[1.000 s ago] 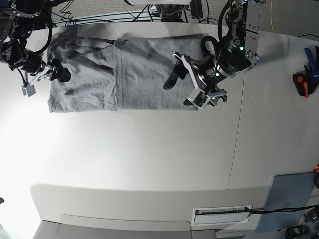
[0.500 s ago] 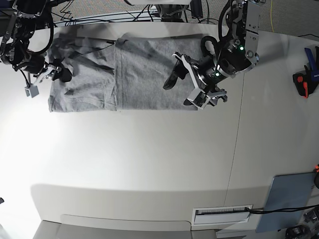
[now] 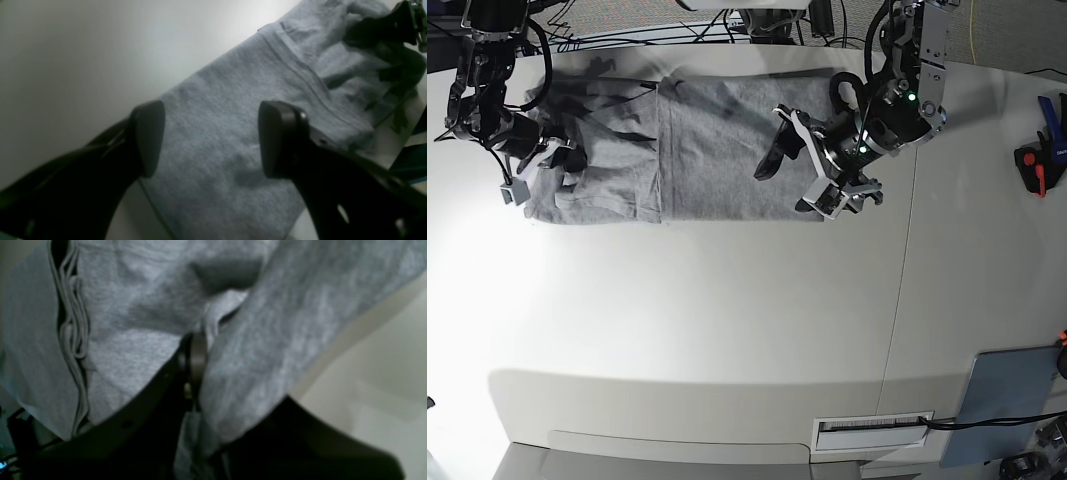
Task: Fold the T-shirt properly
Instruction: 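Grasp the collar end with both grippers and fold it over the stack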
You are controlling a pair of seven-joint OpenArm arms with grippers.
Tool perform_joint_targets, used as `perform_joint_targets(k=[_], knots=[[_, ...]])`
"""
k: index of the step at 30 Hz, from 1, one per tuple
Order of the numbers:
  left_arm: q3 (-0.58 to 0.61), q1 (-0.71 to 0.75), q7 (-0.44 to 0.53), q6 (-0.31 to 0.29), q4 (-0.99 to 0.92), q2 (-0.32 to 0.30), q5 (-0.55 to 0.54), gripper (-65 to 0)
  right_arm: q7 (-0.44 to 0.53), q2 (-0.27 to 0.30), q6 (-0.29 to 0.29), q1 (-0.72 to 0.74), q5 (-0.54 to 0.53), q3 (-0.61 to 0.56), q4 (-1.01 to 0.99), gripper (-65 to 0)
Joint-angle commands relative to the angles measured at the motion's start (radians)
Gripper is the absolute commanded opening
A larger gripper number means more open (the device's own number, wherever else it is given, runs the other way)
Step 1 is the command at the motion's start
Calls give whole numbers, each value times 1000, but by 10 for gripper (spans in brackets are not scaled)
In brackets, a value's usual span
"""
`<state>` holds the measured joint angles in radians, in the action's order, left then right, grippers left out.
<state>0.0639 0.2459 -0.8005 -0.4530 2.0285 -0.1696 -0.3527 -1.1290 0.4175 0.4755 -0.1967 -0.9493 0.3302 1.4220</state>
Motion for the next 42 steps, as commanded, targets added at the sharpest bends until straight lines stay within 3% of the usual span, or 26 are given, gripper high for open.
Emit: perform_joint_targets(k=[1, 6, 11, 15, 20, 27, 42], knots=[[-2, -7, 23, -1, 16, 0, -14, -212, -24, 23, -9, -3, 39, 35, 22, -644], [-2, -7, 23, -1, 16, 0, -14, -212, -56, 23, -10, -3, 38, 160, 164, -648], [-2, -7, 23, -1, 16, 0, -14, -212, -148, -18, -50, -4, 45, 136, 385, -648], [-2, 2, 23, 0, 16, 0, -8, -212, -123, -88, -86, -30, 136, 37, 541, -648], [-2, 42, 23, 10, 16, 0, 47, -212, -66, -158, -166, -50, 311, -172, 690, -648], [-2, 117, 23, 10, 16, 0, 70, -212, -19, -214, -243, -53, 505, -422, 724, -649], [-1, 195, 23, 10, -42, 1, 72, -212, 96, -227, -279, -53, 532, -627, 724, -649]])
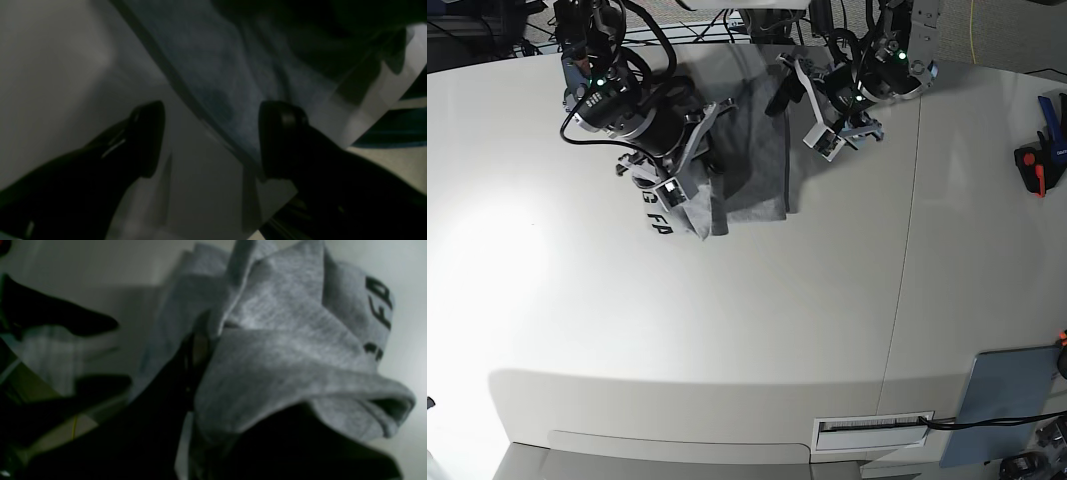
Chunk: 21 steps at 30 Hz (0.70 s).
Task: Fold the T-shirt properly
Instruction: 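Grasp the collar end with both grippers and fold it over the stack, then release the shirt and raise the right gripper away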
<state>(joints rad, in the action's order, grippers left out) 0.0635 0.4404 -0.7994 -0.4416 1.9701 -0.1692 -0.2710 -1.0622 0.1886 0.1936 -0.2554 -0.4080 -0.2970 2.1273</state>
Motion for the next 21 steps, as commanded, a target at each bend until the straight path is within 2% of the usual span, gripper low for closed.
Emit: perform_joint_targets(k=[1, 4, 9, 14, 15, 21], knots=[[-1, 0, 22, -1, 4, 0, -10, -212, 42, 2, 2, 6, -9, -7, 18, -649], [-1, 0, 22, -2, -24, 0, -14, -212, 65, -11, -12, 6, -8, -21, 18, -649], [0, -3, 22, -2, -25, 0, -14, -212, 69, -84, -11, 6, 28, -23, 18, -634], [-1, -3, 22, -2, -24, 0, -14, -212, 81, -121, 23, 6, -11, -39, 18, -393], [-1, -3, 22, -2, -24, 0, -14, -212, 92, -126, 24, 6, -12, -50, 18, -362], [-1, -3, 22, -5, -14, 0, -14, -212, 109, -134, 24, 12, -55, -162, 18, -344]])
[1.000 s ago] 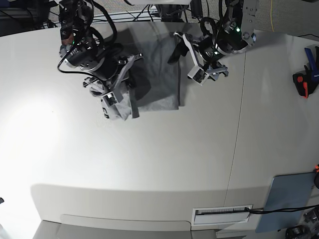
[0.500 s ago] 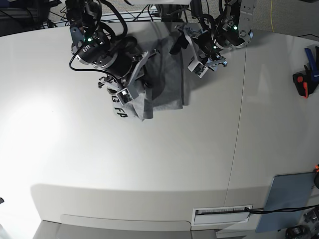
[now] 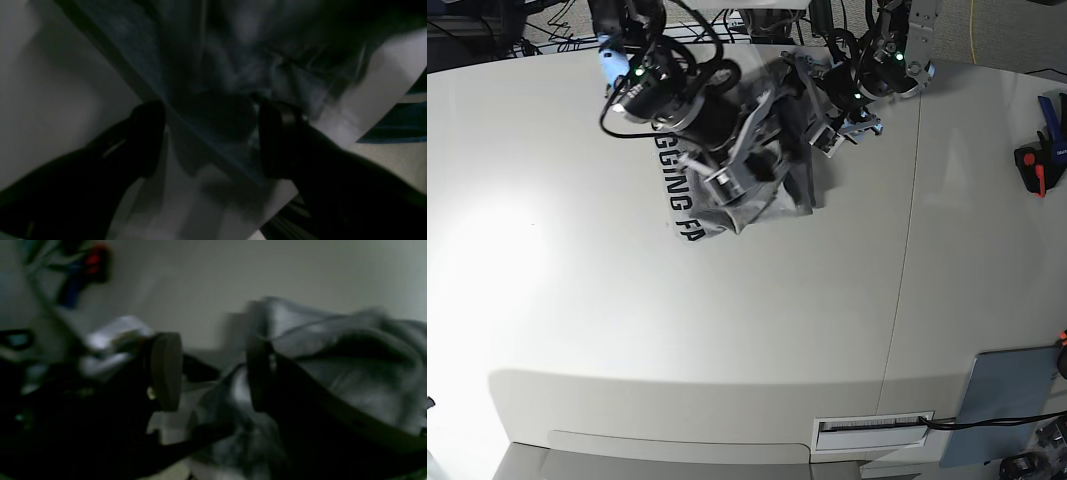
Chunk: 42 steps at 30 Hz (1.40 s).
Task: Fold the T-shirt properly
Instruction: 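Release the shirt and raise the right gripper away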
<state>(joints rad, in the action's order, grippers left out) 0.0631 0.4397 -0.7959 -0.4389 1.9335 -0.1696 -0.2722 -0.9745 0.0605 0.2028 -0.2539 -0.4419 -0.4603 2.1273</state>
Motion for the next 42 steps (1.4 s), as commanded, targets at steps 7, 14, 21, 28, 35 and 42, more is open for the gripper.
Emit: perform_joint_targets(k=[7, 14, 21, 28, 35, 42], knots=[[-1, -3, 18, -7, 61, 0, -12, -212, -5, -5, 51, 44, -40, -48, 18, -344], [-1, -2, 3, -6, 93, 0, -13, -212, -33, -5, 51, 63, -14, 28, 43, -344], [-1, -9, 11, -7, 167, 0, -19, -212, -69, 16, 50, 63, 80, 310, 166, -344], [11, -65, 11, -86, 208, 0, -6, -212, -89, 114, 29, 29, 82, 568, 166, -344], [209, -154, 49, -50, 207, 0, 167, -212, -89, 166, 5, -51, 137, 708, 165, -344], [388, -229, 56, 5, 153, 0, 309, -212, -93, 167, -2, -120, 204, 789, 165, -344]])
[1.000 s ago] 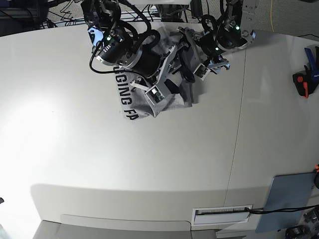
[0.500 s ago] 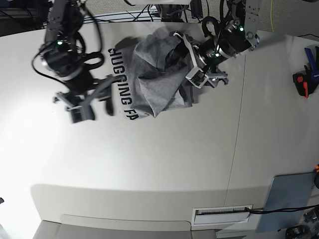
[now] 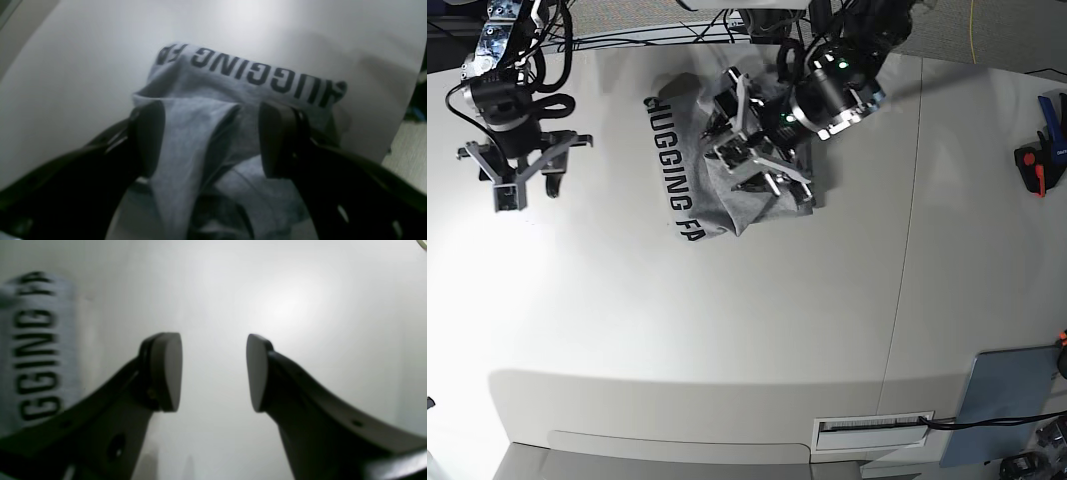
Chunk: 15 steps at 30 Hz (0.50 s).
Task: Fold the T-shirt properly
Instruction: 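Release the shirt and raise the right gripper away, then pinch the bunched fabric with the left gripper and flatten it outward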
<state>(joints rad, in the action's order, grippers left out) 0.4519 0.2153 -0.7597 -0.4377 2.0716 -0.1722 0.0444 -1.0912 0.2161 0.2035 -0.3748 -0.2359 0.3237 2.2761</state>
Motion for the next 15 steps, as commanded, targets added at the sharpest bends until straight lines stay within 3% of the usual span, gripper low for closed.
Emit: perform_joint_targets(k=[1, 5, 10, 12, 15], knots=[[10, -12, 20, 4, 1, 3, 1, -213, 23, 11, -5, -4, -2, 16, 16, -344], [19, -33, 20, 13, -47, 2, 5, -256, 19, 11, -8, -13, -2, 45, 16, -344], [11, -38, 20, 156, -48, 2, 10, -446, 18, 11, -7, -13, -2, 45, 16, -344], [-5, -38, 19, 154, -48, -3, 19, -520, 19, 11, -7, -13, -3, 45, 16, -344], [-12, -38, 19, 150, -48, -27, 19, -541, 18, 11, -7, -13, -3, 45, 16, -344]])
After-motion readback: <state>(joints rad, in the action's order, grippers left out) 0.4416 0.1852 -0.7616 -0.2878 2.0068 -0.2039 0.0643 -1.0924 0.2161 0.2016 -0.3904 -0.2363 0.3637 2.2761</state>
